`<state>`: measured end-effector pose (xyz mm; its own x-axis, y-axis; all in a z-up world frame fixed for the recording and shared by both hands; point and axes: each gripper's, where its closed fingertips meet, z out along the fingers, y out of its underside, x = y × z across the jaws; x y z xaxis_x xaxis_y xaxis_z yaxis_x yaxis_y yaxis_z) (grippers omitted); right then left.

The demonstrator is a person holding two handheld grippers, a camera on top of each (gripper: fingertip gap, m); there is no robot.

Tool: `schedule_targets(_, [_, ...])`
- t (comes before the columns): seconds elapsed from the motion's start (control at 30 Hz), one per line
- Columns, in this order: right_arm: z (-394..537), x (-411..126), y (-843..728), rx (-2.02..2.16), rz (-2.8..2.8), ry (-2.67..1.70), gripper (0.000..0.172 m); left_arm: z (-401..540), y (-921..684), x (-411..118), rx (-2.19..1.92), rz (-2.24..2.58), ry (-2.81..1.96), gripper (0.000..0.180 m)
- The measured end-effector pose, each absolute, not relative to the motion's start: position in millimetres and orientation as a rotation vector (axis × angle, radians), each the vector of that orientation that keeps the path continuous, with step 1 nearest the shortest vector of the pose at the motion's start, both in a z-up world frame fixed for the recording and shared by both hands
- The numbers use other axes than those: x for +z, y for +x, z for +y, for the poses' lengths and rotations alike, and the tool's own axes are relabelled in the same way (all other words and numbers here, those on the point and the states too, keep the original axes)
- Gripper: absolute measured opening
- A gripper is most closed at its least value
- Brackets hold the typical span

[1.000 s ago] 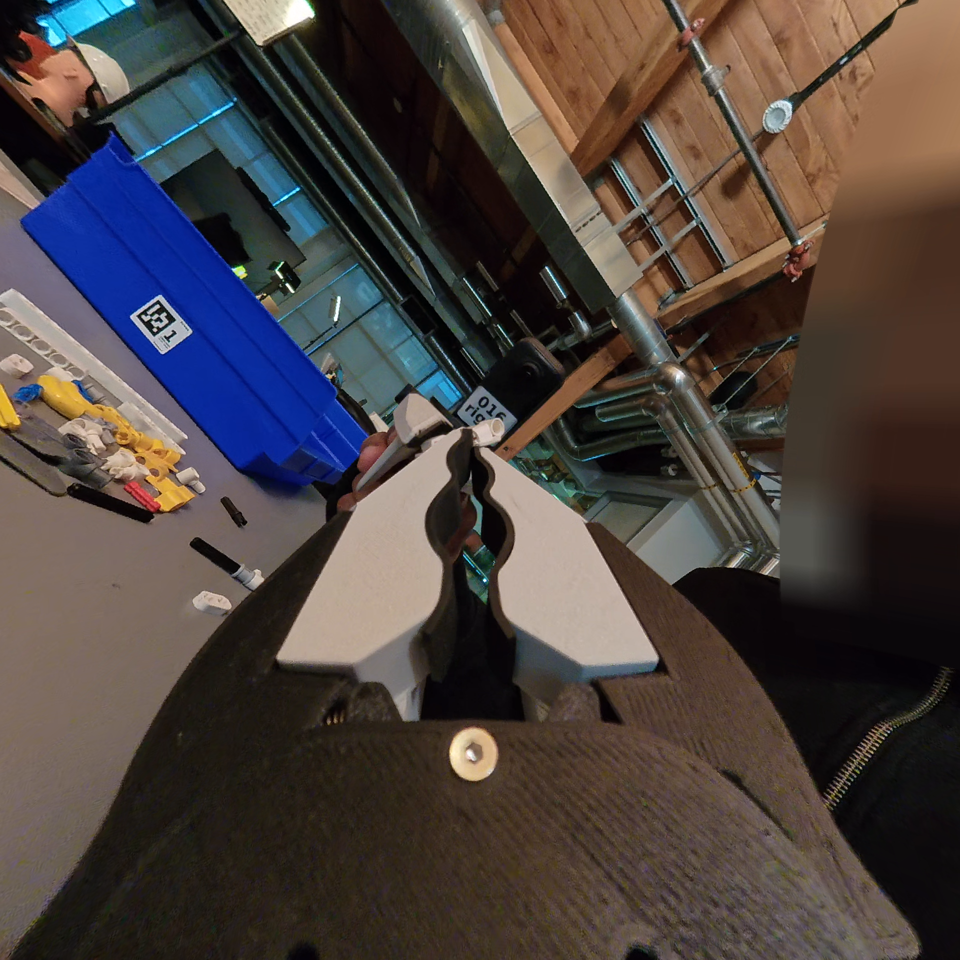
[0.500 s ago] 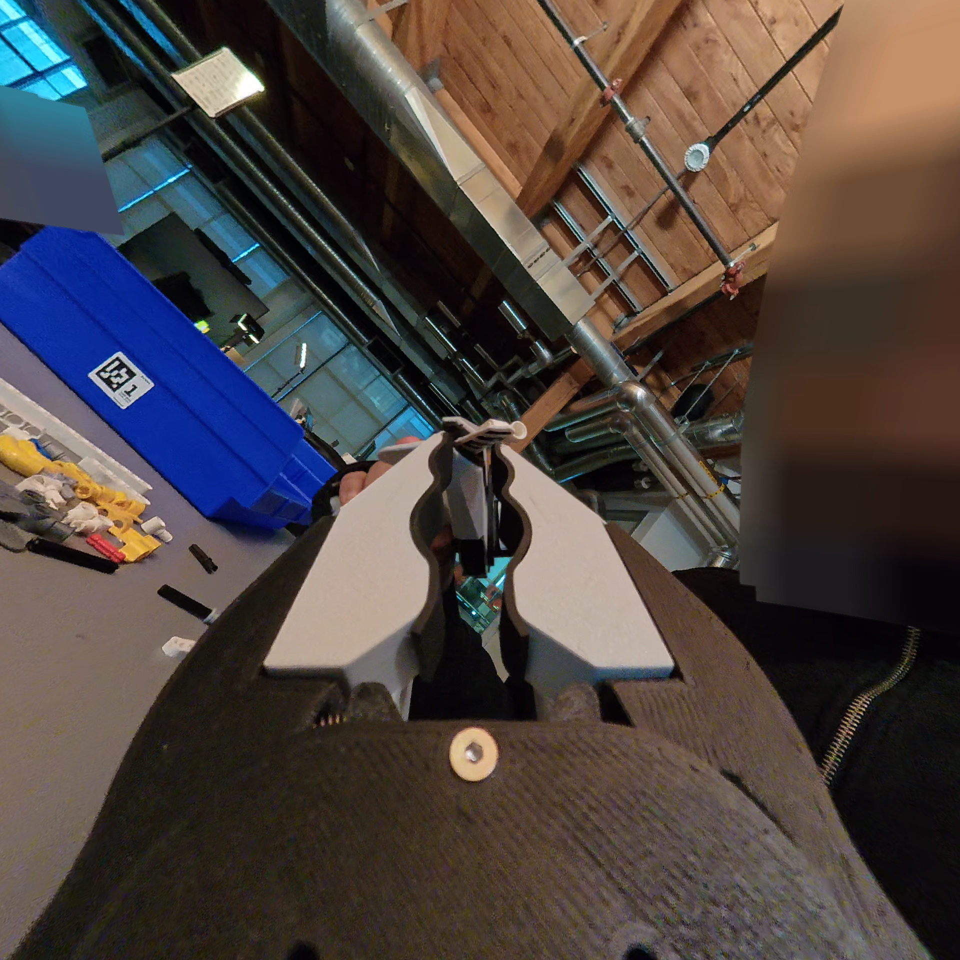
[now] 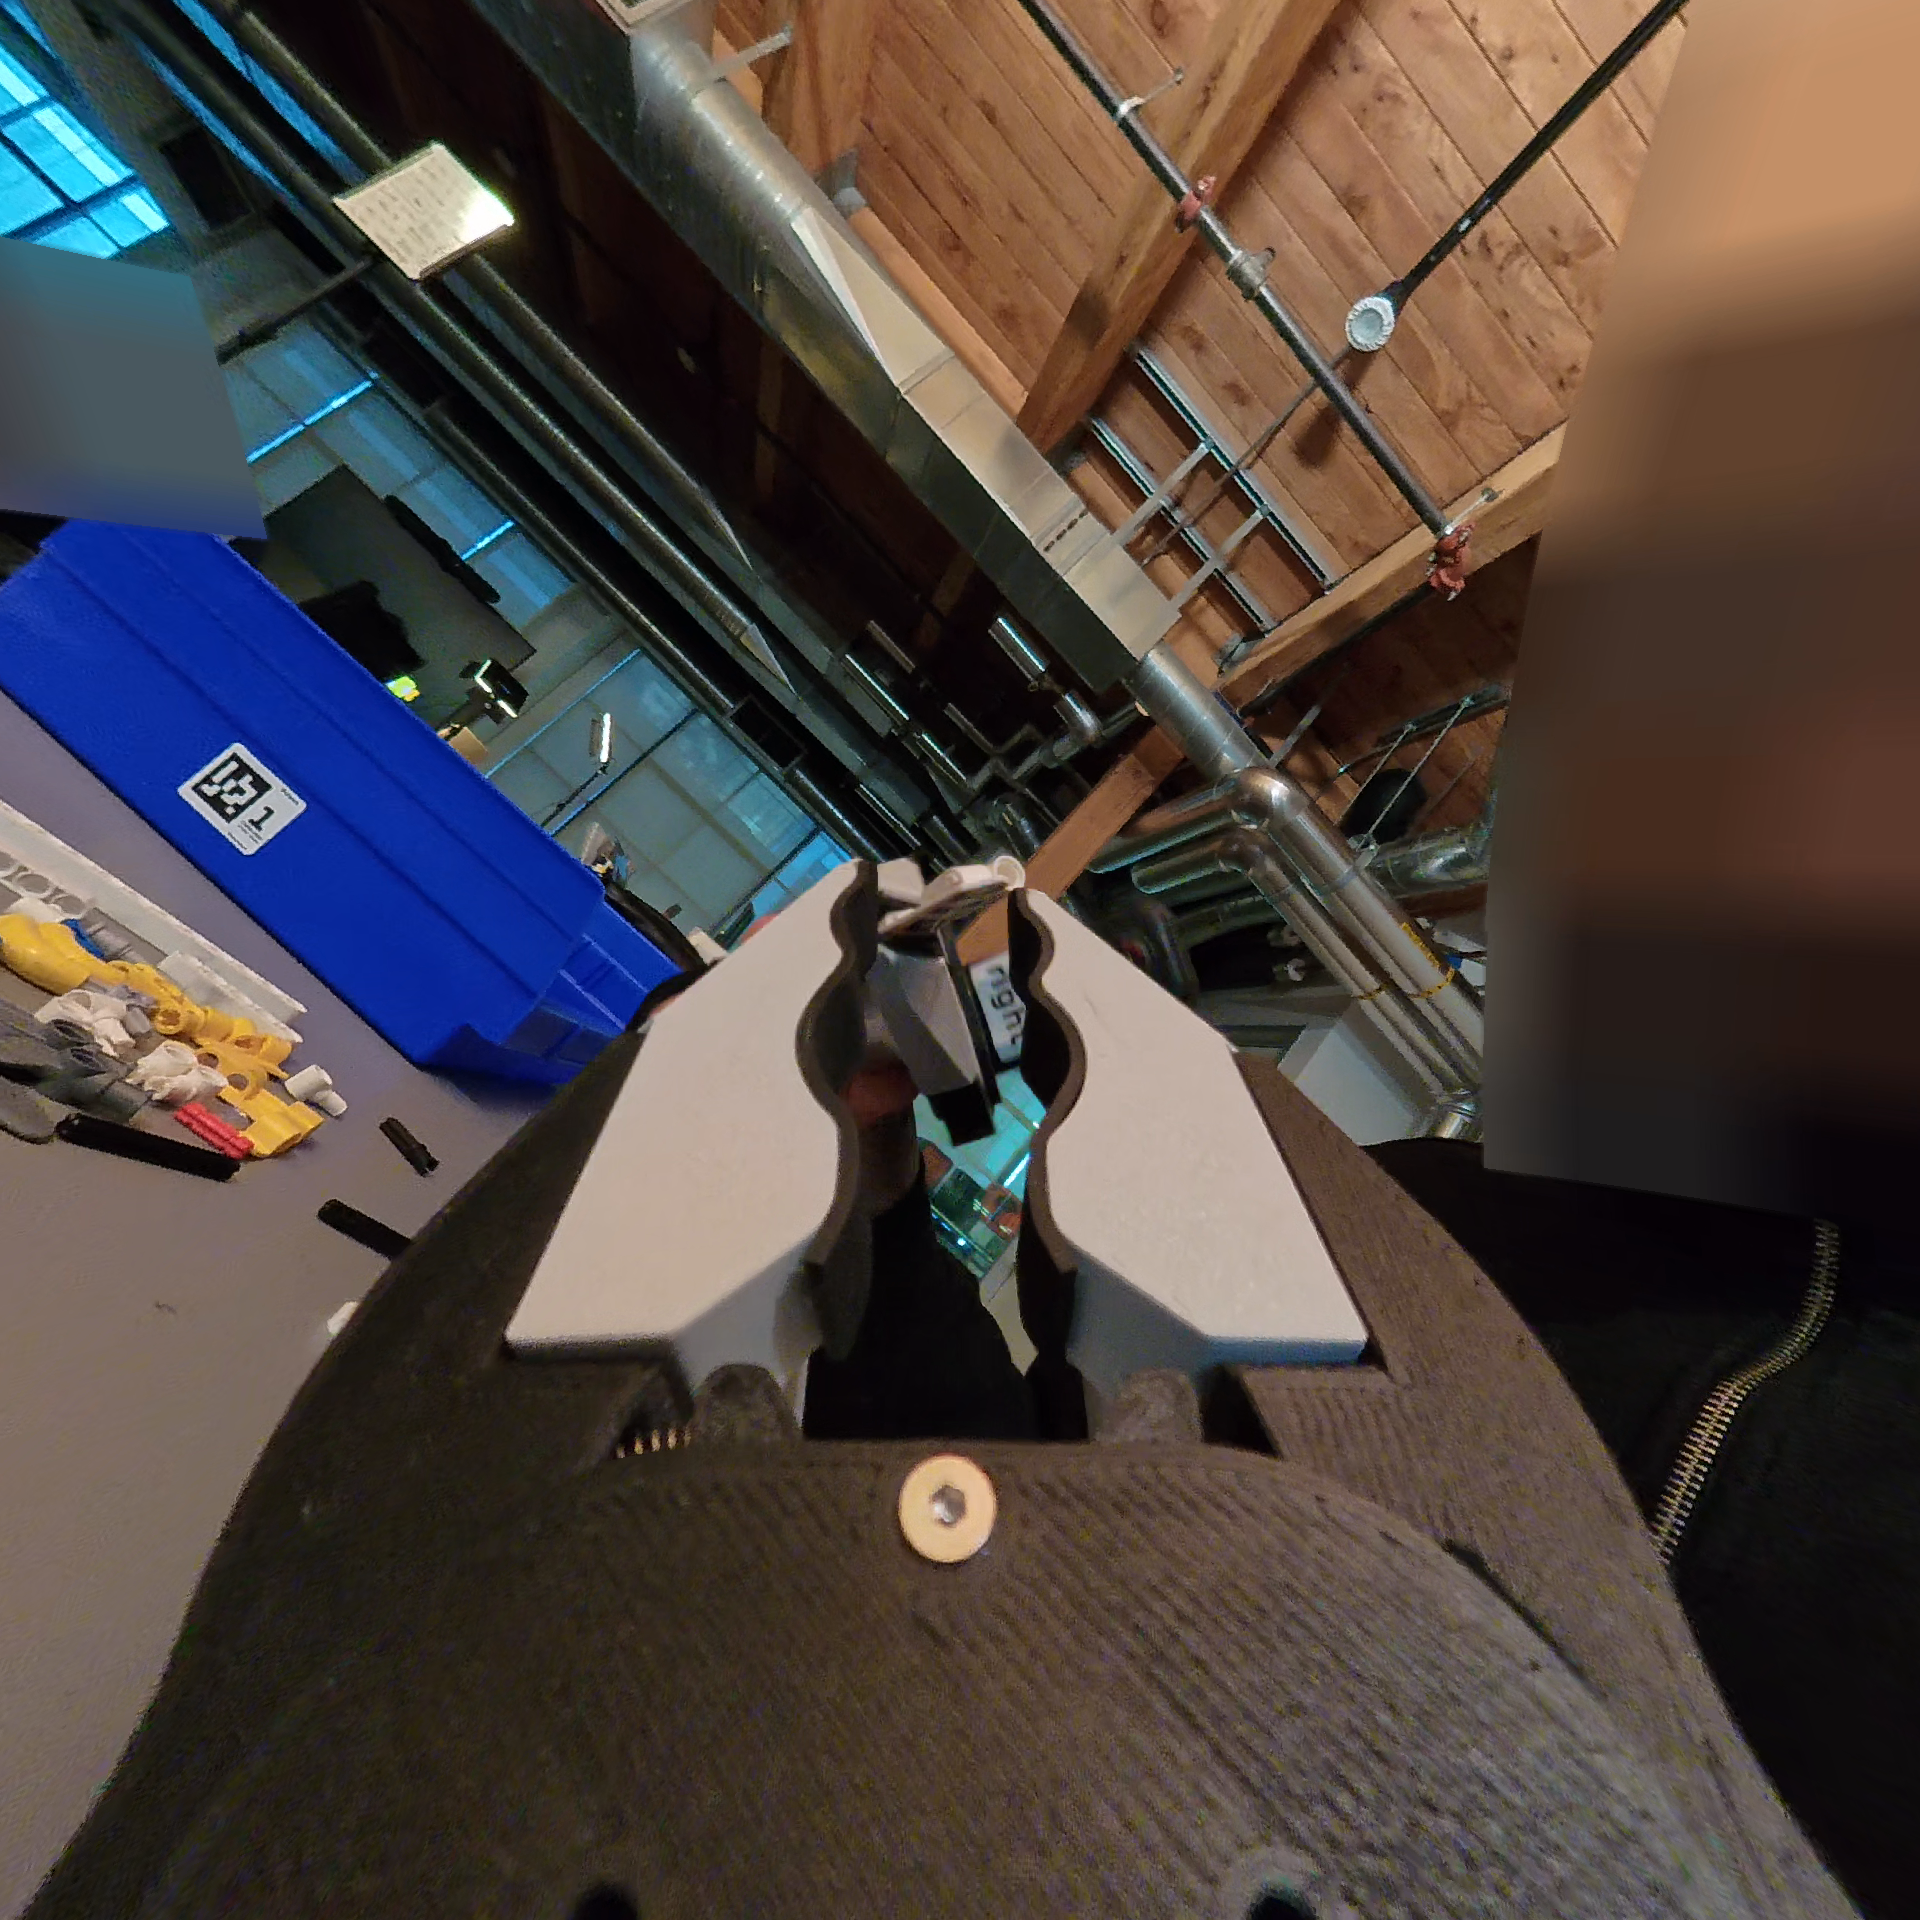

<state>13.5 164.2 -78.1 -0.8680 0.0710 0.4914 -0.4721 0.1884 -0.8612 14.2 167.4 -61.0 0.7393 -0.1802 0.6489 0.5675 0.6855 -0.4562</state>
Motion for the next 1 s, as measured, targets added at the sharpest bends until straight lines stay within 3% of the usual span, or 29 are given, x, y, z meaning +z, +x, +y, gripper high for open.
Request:
schedule_targets(0.07, [162.8, -79.2, 16.8, 1.922, -2.242, 0.168, 0.005, 165.8, 14.6, -60.0, -0.424, -0.603, -0.699, 0.019])
schedule_targets(0.17, [164.1, -73.7, 17.9, 2.145, -2.342, -0.013, 0.005, 164.9, 17.5, -58.5, -0.398, -0.587, -0.711, 0.0])
schedule_targets(0.5, [163.5, -79.6, 24.4, 2.337, -2.487, -0.123, 0.004, 165.6, 12.7, -61.4, -0.427, -0.618, -0.698, 0.01])
schedule_targets(1.0, [161.5, -86.3, 30.9, 2.367, -2.595, -0.156, 0.004, 172.4, 17.8, -61.5, -0.419, -0.598, -0.743, 0.003])
